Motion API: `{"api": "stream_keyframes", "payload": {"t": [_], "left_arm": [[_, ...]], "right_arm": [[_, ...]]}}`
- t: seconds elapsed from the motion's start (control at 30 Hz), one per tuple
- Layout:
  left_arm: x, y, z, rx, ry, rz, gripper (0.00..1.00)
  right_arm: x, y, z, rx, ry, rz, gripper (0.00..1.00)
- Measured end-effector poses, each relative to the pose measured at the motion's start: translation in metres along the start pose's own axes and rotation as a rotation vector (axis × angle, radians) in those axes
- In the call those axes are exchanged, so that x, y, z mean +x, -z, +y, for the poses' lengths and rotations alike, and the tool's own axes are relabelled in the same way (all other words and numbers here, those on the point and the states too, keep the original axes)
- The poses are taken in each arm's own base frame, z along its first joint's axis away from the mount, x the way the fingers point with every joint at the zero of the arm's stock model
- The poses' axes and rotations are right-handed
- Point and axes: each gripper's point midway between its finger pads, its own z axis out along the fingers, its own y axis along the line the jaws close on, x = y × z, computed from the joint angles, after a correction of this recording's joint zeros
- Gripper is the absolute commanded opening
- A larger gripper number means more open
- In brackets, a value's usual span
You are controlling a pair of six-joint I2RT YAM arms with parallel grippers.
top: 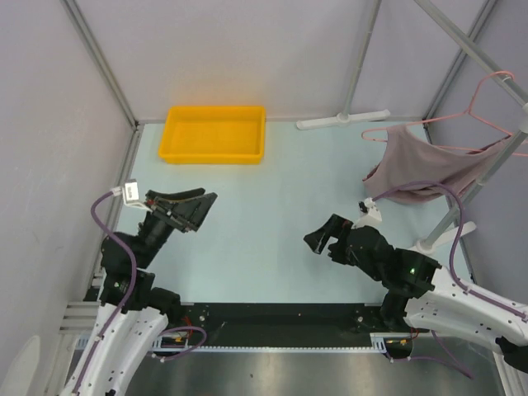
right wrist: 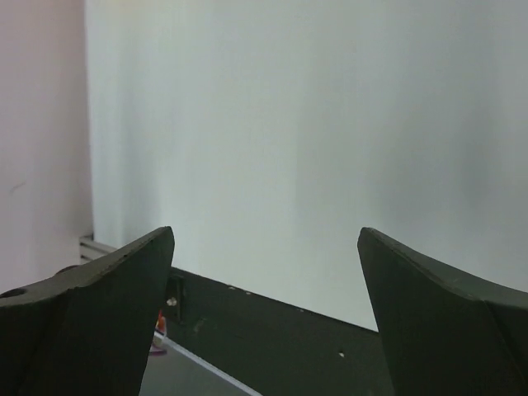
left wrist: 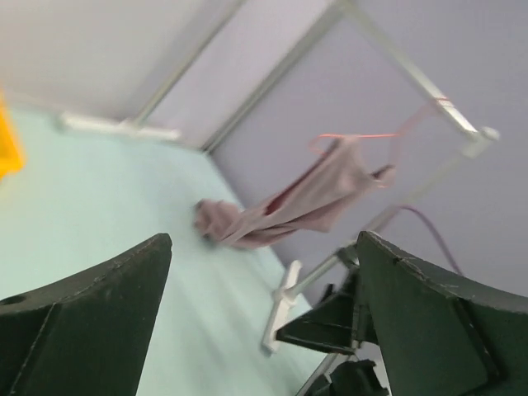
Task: Remove the tank top from the hanger
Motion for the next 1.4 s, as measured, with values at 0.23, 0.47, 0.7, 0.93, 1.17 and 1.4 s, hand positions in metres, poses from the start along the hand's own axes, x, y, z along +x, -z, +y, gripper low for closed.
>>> {"api": "stream_keyframes", "payload": {"t": [0.23, 0.47, 0.7, 0.93, 1.17, 1.4], "left_arm": [[0.055, 0.002, 0.068, -0.302, 0.114, 0.247, 0.99], [0.09, 0.009, 0.062, -0.244, 0.192, 0.436, 1.0], [0.113, 0.017, 0.052, -0.145, 0.256, 0.538, 0.99], [0.094, -0.003, 0.029, -0.057, 0.206, 0.528, 0.99], [0.088, -0.073, -0.074, 0.235, -0.026, 0.577, 0.95], [0.079, -0.166, -0.158, 0.53, -0.37, 0.459, 0.96]], "right_arm": [[-0.019, 0.033, -0.033, 0.199, -0.003, -0.024, 1.0], [-0.047, 0.069, -0.015, 0.032, 0.025, -0.103, 1.0], [-0.083, 0.093, 0.01, -0.006, 0.15, -0.176, 1.0], [-0.133, 0.122, 0.047, 0.003, 0.212, -0.277, 1.0], [-0.195, 0.16, 0.078, 0.035, 0.22, -0.44, 1.0], [-0.231, 0.168, 0.085, 0.221, 0.287, -0.511, 1.0]]}}
